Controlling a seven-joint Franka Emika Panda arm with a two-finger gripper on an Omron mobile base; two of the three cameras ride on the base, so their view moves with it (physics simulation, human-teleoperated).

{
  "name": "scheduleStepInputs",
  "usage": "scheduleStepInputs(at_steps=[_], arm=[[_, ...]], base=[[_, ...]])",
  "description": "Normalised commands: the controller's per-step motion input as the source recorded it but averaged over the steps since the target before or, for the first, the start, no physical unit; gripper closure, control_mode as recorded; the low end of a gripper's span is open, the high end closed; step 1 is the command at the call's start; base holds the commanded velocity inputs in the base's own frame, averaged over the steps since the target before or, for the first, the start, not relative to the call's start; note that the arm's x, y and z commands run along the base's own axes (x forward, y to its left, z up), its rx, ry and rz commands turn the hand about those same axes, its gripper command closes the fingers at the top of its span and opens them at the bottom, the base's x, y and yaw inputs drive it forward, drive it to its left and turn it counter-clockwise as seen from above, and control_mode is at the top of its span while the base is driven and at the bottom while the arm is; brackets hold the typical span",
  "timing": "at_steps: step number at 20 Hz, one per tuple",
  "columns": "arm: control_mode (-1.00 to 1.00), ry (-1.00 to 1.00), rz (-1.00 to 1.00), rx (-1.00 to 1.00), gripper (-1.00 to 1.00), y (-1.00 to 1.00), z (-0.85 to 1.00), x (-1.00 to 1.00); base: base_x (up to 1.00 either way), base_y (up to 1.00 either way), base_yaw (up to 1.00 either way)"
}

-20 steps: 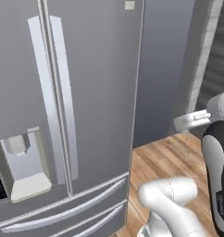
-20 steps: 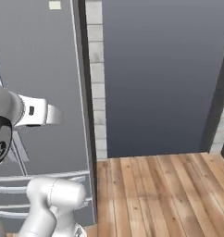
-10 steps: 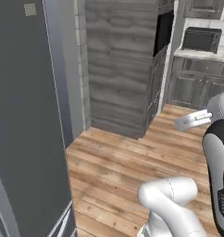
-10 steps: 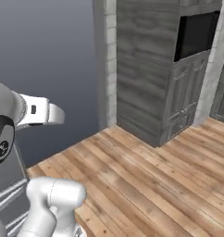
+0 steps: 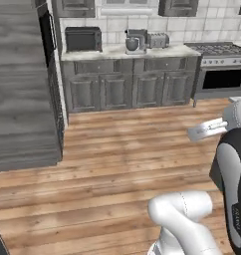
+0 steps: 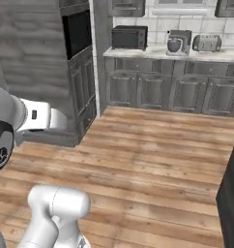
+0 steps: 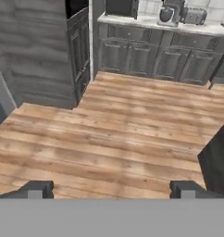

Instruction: Navigate to the stove.

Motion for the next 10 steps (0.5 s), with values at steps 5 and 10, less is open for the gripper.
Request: scheduleStepInputs(at_steps=[5, 10], arm=[[1.00, 0.00, 0.00, 0.00, -1.00, 0.00, 0.00, 0.00], [1.00, 0.00, 0.00, 0.00, -1.00, 0.00, 0.00, 0.00]], base=[[0.67, 0.20, -0.70], [0.99, 0.35, -0.40]])
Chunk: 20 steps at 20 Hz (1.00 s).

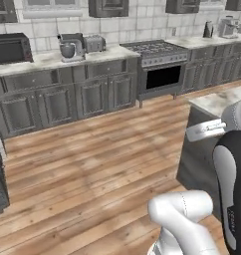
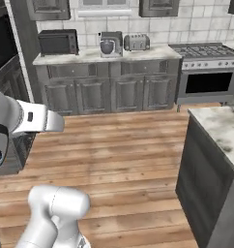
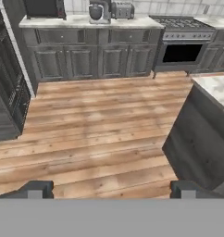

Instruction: Navigate to the stove.

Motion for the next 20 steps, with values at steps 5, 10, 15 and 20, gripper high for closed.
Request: scheduleStepInputs(at_steps=[5, 10, 15, 20], arm=[[1.00, 0.00, 0.00, 0.00, -1.00, 0.00, 0.00, 0.00], [1.00, 0.00, 0.00, 0.00, -1.00, 0.00, 0.00, 0.00], [1.00, 0.00, 0.00, 0.00, -1.00, 0.00, 0.00, 0.00], [1.00, 0.00, 0.00, 0.00, -1.00, 0.00, 0.00, 0.00]], base=[[1.00, 0.02, -0.02], [1.00, -0.24, 0.00], [1.00, -0.20, 0.00], [1.00, 0.05, 0.00]])
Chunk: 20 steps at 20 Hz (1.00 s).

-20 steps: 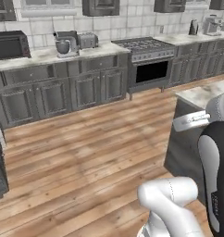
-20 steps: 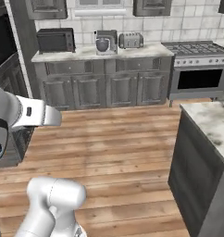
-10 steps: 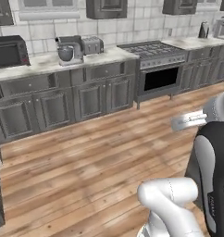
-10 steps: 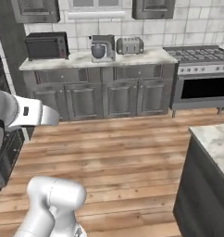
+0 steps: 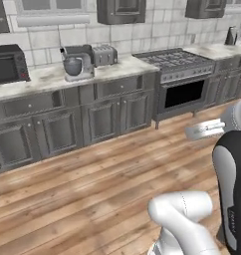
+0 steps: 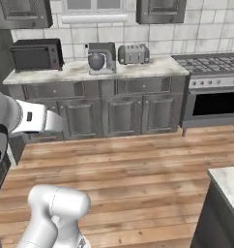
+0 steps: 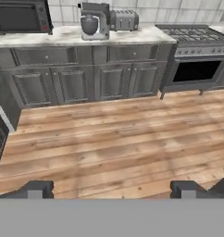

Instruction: Navigate to the stove.

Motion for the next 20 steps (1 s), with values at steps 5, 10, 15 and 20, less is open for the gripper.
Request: scheduleStepInputs(at_steps=[5, 10, 15, 20], arm=[[1.00, 0.00, 0.00, 0.00, -1.00, 0.00, 0.00, 0.00], [1.00, 0.00, 0.00, 0.00, -1.00, 0.00, 0.00, 0.00], [1.00, 0.00, 0.00, 0.00, -1.00, 0.00, 0.00, 0.00], [1.00, 0.00, 0.00, 0.00, -1.00, 0.00, 0.00, 0.00]], base=[[1.00, 0.35, 0.03], [1.00, 0.19, 0.14], [1.00, 0.00, 0.16], [1.00, -0.03, 0.13]])
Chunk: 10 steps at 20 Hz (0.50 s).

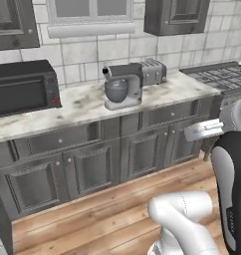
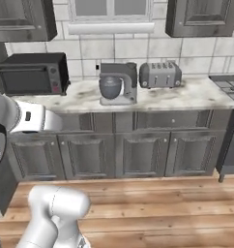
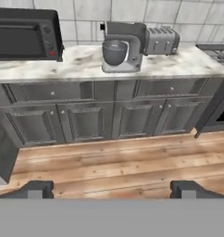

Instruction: Navigate to the stove.

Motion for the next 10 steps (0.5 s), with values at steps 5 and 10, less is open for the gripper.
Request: scheduleStepInputs(at_steps=[5, 10], arm=[[1.00, 0.00, 0.00, 0.00, -1.00, 0.00, 0.00, 0.00], [1.00, 0.00, 0.00, 0.00, -1.00, 0.00, 0.00, 0.00]], base=[[1.00, -0.55, 0.03], [0.95, -1.00, 0.06]])
